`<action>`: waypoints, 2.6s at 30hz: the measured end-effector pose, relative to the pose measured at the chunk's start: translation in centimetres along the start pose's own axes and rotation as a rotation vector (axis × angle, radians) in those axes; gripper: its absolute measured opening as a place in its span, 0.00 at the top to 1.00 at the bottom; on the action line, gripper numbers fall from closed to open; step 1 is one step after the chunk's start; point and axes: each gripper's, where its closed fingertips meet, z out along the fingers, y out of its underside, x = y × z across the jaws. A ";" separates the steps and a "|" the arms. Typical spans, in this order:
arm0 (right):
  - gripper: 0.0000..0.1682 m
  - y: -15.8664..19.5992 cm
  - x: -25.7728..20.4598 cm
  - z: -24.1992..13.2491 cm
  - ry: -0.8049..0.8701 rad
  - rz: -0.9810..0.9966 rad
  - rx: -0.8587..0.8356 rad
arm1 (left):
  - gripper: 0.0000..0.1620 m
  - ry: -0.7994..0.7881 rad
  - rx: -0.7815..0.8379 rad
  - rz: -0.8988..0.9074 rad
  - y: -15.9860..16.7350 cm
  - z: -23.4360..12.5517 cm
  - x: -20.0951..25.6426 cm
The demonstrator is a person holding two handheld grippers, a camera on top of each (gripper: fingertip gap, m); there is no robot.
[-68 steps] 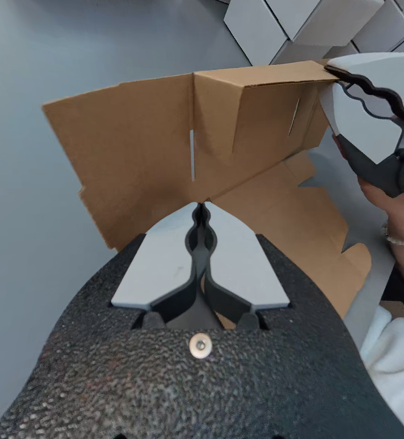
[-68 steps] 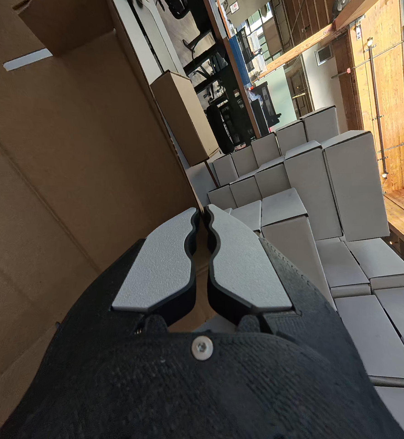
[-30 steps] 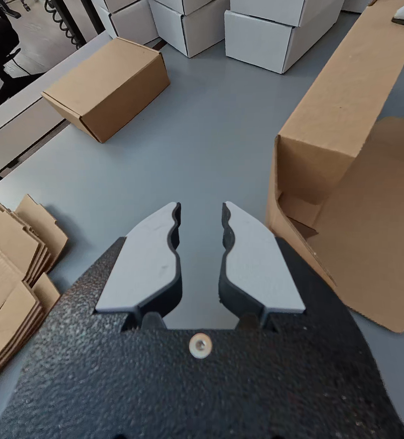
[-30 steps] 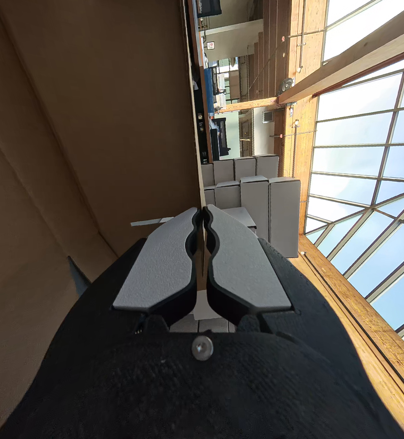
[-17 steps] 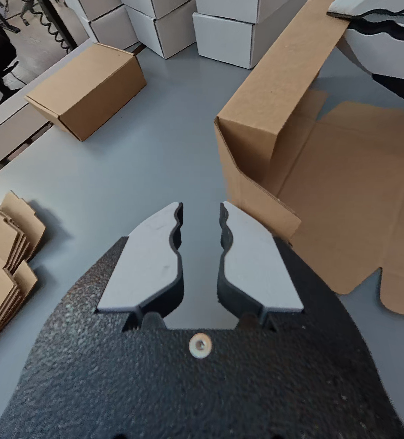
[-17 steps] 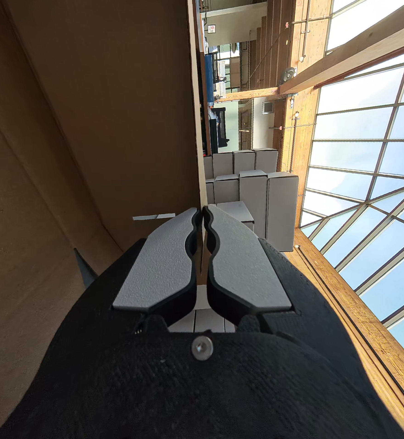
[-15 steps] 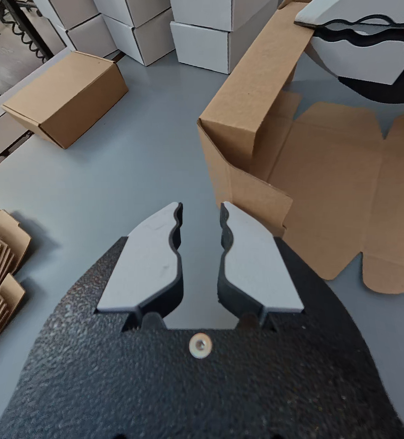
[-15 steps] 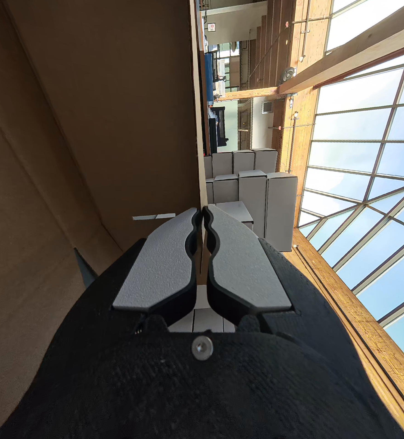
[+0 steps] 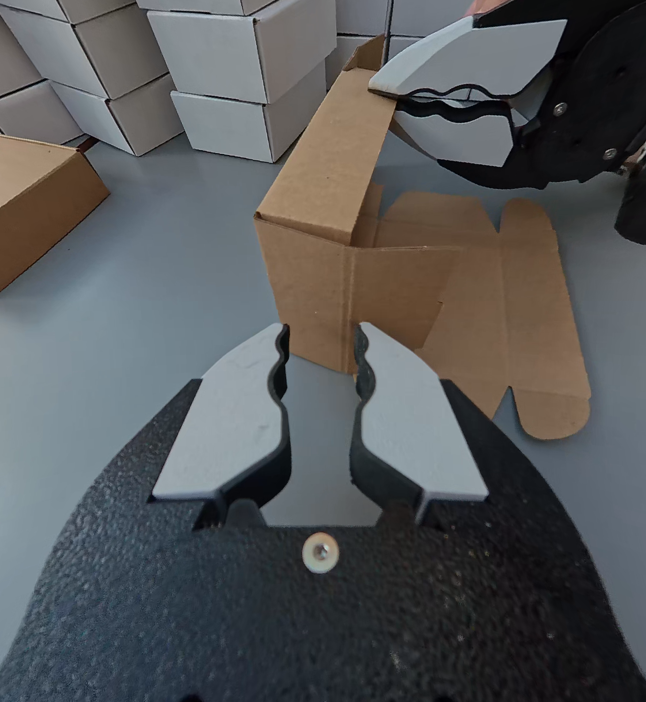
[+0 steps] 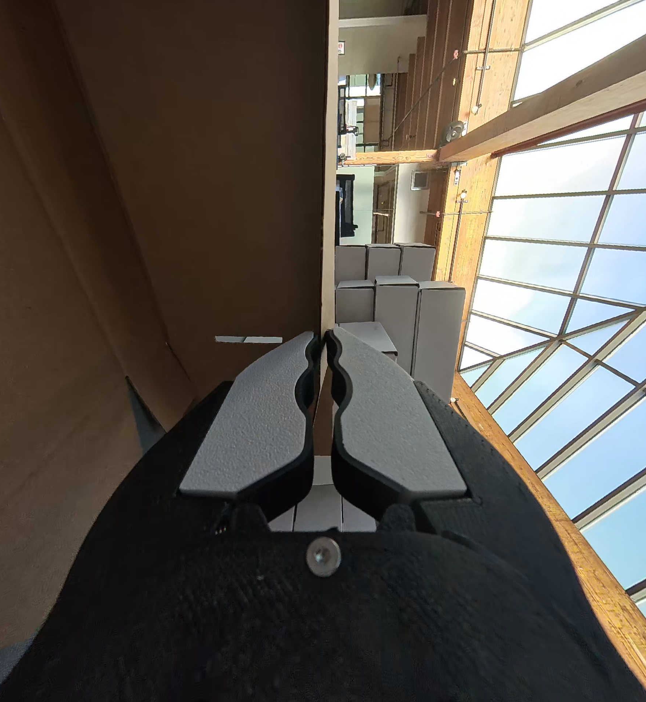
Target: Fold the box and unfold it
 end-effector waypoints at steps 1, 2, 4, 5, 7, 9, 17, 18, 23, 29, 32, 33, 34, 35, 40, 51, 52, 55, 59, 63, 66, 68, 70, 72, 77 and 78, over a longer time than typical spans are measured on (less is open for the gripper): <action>0.98 0.0 0.0 0.0 -0.003 -0.006 0.000 | 0.78 0.011 0.011 -0.004 -0.1 -0.1 0.2; 0.98 0.0 0.0 0.1 -0.007 -0.009 -0.001 | 0.78 0.008 0.017 -0.006 -0.1 0.0 0.2; 0.98 0.0 0.0 0.1 -0.013 -0.005 -0.002 | 0.80 -0.008 0.014 0.019 -0.1 0.1 0.3; 0.98 -0.1 0.0 0.1 -0.015 -0.002 -0.002 | 0.81 -0.021 0.013 0.039 -0.2 0.2 0.4; 0.98 -0.1 0.0 0.1 -0.017 -0.012 0.000 | 0.82 -0.037 0.004 0.059 -0.3 0.3 0.4; 0.98 -0.1 0.0 0.0 -0.027 -0.020 0.009 | 0.82 -0.040 -0.004 0.051 -0.3 0.4 0.5; 0.98 -0.1 0.1 0.4 -0.155 -0.001 0.097 | 0.80 -0.119 -0.025 0.001 -0.9 1.8 0.0; 0.98 -0.1 0.1 0.4 -0.171 0.003 0.108 | 0.79 -0.135 -0.029 -0.008 -0.9 1.9 -0.2; 0.97 -0.3 0.0 0.0 -0.219 0.004 0.165 | 0.76 -0.218 -0.063 -0.026 -1.1 2.5 -1.1; 0.97 -0.4 -0.1 0.3 -0.240 -0.010 0.234 | 0.78 -0.284 -0.042 -0.096 -1.3 3.5 -3.0; 0.96 -0.5 -0.2 0.4 -0.245 -0.011 0.233 | 0.80 -0.320 -0.021 -0.140 -1.4 4.0 -4.0; 0.96 -0.5 -0.2 0.4 -0.254 0.000 0.240 | 0.80 -0.336 -0.015 -0.157 -1.5 4.2 -4.3; 0.96 -0.6 -0.2 0.5 -0.267 0.021 0.252 | 0.81 -0.347 -0.011 -0.173 -1.5 4.3 -4.6; 0.96 -0.6 -0.2 0.5 -0.282 0.048 0.265 | 0.81 -0.353 -0.011 -0.189 -1.5 4.5 -4.8; 0.96 -0.1 -0.1 1.5 -0.368 0.162 0.317 | 0.75 -0.285 -0.067 -0.090 -1.9 5.5 -5.7; 0.97 0.8 0.7 3.0 -0.476 0.471 0.277 | 0.76 -0.259 -0.021 -0.126 -2.5 6.6 -6.9; 0.97 0.7 0.8 2.9 -0.492 0.500 0.287 | 0.77 -0.269 -0.018 -0.127 -2.5 6.6 -7.0; 0.97 0.2 0.7 2.3 -0.463 0.388 0.335 | 0.79 -0.298 -0.021 -0.118 -2.5 6.6 -7.3; 0.96 -0.3 0.5 1.7 -0.437 0.338 0.348 | 0.82 -0.314 -0.019 -0.124 -2.4 6.5 -7.6; 0.97 0.6 0.7 2.7 -0.451 0.393 0.311 | 0.80 -0.323 -0.029 -0.091 -2.5 6.9 -7.6; 0.97 0.5 0.9 2.8 -0.484 0.435 0.326 | 0.82 -0.327 -0.062 -0.145 -2.7 7.1 -8.0; 0.98 0.7 0.8 2.9 -0.467 0.374 0.315 | 0.82 -0.323 -0.083 -0.151 -2.8 7.2 -8.0; 0.98 1.1 0.9 3.1 -0.468 0.353 0.299 | 0.82 -0.277 -0.086 -0.221 -2.9 7.3 -7.8; 0.98 1.1 1.0 3.2 -0.508 0.411 0.313 | 0.84 -0.268 -0.118 -0.221 -2.8 7.2 -8.1; 0.97 -0.2 0.6 1.6 -0.454 0.219 0.380 | 0.75 -0.366 -0.272 0.080 -1.9 7.3 -8.1; 0.97 -0.7 0.5 1.1 -0.441 0.202 0.403 | 0.76 -0.373 -0.278 0.078 -1.8 7.3 -8.2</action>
